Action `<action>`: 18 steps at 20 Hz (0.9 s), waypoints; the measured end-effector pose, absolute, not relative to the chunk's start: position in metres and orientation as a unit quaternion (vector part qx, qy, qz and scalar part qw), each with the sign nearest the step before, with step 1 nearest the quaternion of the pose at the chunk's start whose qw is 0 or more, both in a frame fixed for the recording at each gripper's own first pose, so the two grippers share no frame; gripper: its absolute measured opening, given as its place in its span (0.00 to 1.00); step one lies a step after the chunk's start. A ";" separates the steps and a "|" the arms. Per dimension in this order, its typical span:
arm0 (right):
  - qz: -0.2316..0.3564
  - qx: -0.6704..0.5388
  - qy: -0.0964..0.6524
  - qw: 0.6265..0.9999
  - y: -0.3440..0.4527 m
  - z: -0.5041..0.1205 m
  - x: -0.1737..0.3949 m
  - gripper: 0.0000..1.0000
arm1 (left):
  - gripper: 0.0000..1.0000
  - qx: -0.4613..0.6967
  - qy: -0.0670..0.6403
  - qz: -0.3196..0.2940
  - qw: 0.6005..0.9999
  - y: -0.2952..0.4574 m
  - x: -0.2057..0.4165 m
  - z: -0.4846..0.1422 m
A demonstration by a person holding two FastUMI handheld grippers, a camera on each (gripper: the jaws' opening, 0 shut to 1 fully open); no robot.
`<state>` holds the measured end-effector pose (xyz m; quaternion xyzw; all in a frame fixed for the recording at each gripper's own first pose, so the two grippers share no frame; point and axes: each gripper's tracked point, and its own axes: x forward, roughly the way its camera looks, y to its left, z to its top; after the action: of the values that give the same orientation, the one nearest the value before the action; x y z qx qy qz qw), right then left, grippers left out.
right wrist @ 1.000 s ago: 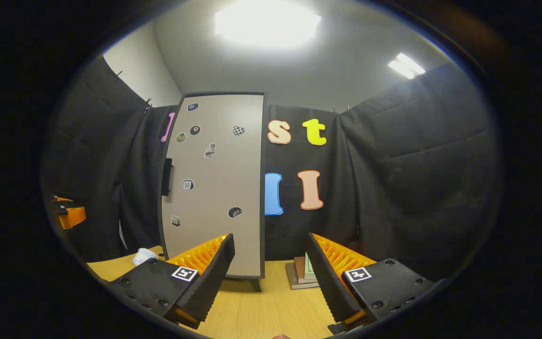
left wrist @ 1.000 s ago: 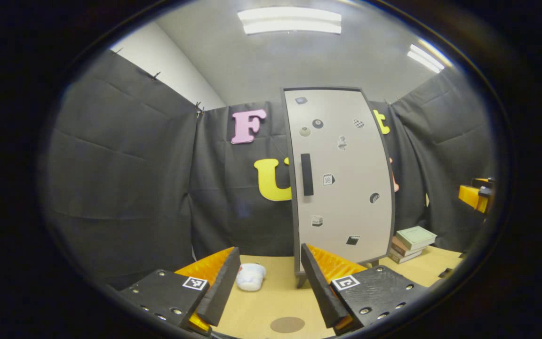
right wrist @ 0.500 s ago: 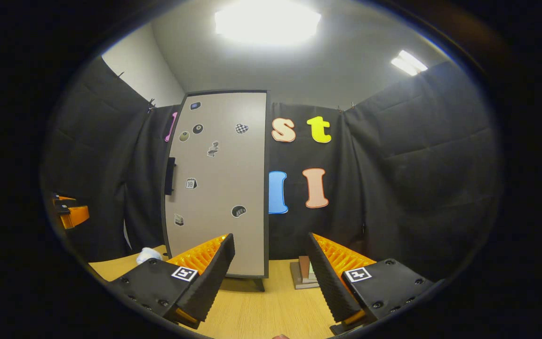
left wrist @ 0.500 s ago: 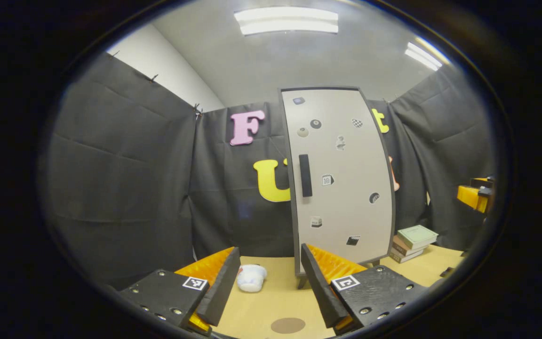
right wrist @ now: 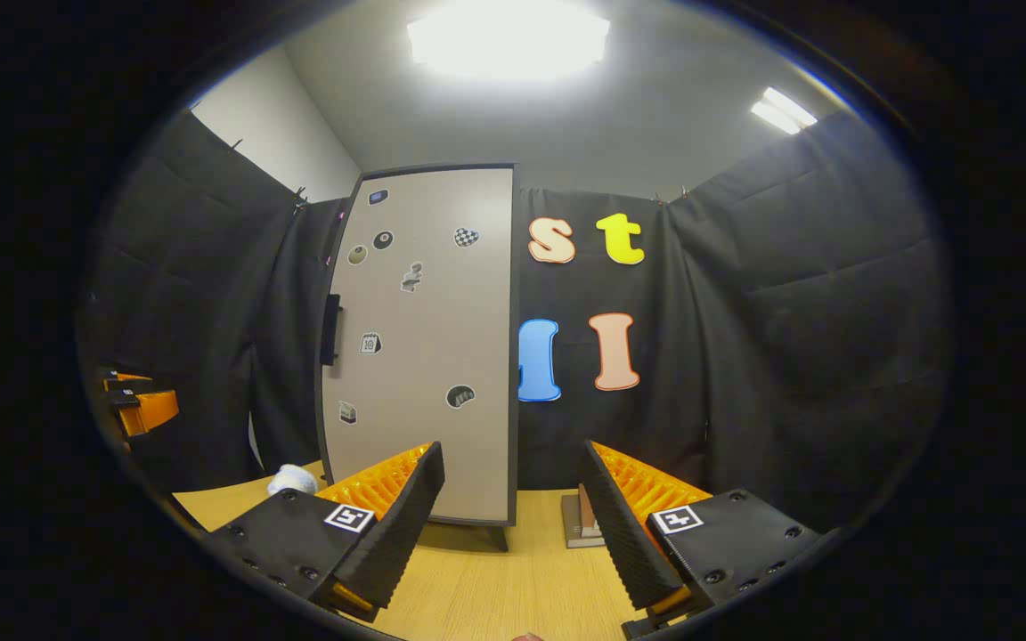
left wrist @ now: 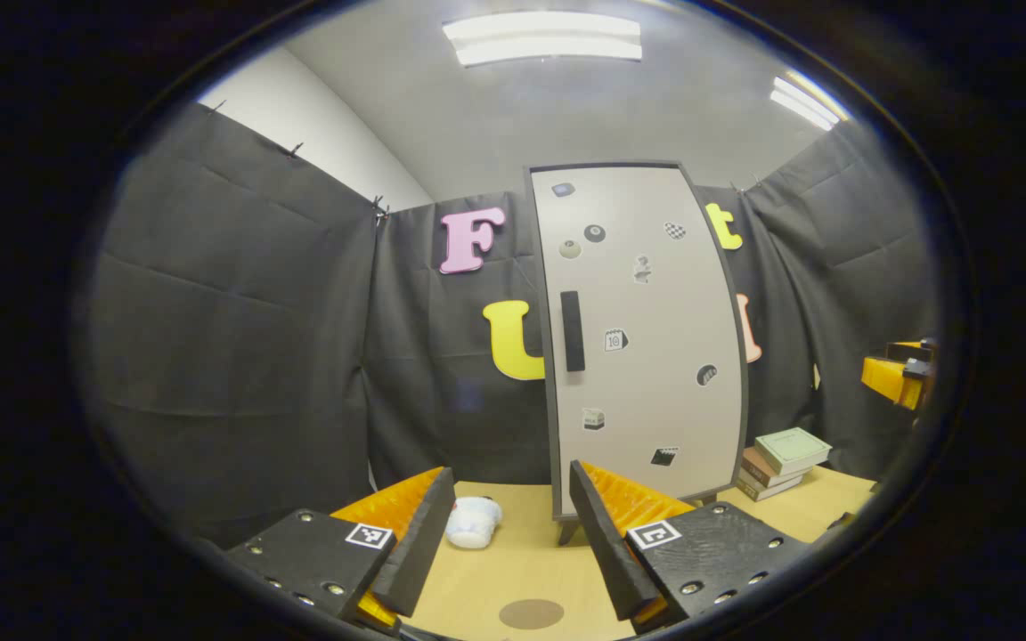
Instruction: Open the cabinet door with the right hand, grasp the bottle in the cabinet with the left hand and place it on the coaster, then close the cabinet door with the right hand.
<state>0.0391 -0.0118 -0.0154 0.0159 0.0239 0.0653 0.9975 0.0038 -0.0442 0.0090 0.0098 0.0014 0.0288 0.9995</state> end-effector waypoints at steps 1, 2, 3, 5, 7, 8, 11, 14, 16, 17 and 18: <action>0.073 0.019 0.028 0.997 -0.010 -0.016 0.042 0.98 | 0.78 0.013 0.003 0.034 0.999 -0.046 0.003 0.008; 0.081 0.023 0.030 0.996 -0.008 -0.018 0.046 0.97 | 0.78 0.016 0.004 0.040 0.999 -0.047 0.003 0.006; 0.089 0.026 0.030 0.995 -0.006 -0.017 0.049 0.97 | 0.78 0.017 0.006 0.046 0.999 -0.047 0.002 0.005; 0.100 0.031 0.031 0.994 0.000 -0.016 0.059 0.97 | 0.80 0.014 0.010 0.057 0.998 -0.045 -0.001 0.004; 0.109 0.038 0.027 0.993 0.008 -0.008 0.069 0.98 | 0.80 0.013 0.012 0.064 0.998 -0.040 0.000 0.003; 0.112 0.040 0.021 0.993 0.013 -0.002 0.075 0.97 | 0.78 0.016 0.012 0.069 0.997 -0.035 0.003 0.001; 0.120 0.043 0.010 0.992 0.031 0.011 0.094 0.96 | 0.78 0.021 0.010 0.075 0.997 -0.019 0.013 0.002; 0.125 0.051 0.006 0.991 0.058 0.026 0.114 0.96 | 0.78 0.024 0.010 0.077 0.997 0.003 0.027 -0.003; 0.132 0.051 0.004 0.990 0.078 0.036 0.127 0.95 | 0.80 0.018 0.013 0.081 0.996 0.020 0.036 -0.008; 0.135 0.047 0.004 0.990 0.089 0.040 0.133 0.96 | 0.79 0.014 0.014 0.082 0.996 0.028 0.041 -0.011; 0.138 0.043 0.004 0.990 0.100 0.043 0.140 0.95 | 0.80 0.011 0.015 0.084 0.996 0.037 0.046 -0.014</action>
<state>0.1399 0.0997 0.0431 0.0429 0.0044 0.1377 0.9895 0.0456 0.0369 -0.0138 0.0111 0.0149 0.0840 0.9963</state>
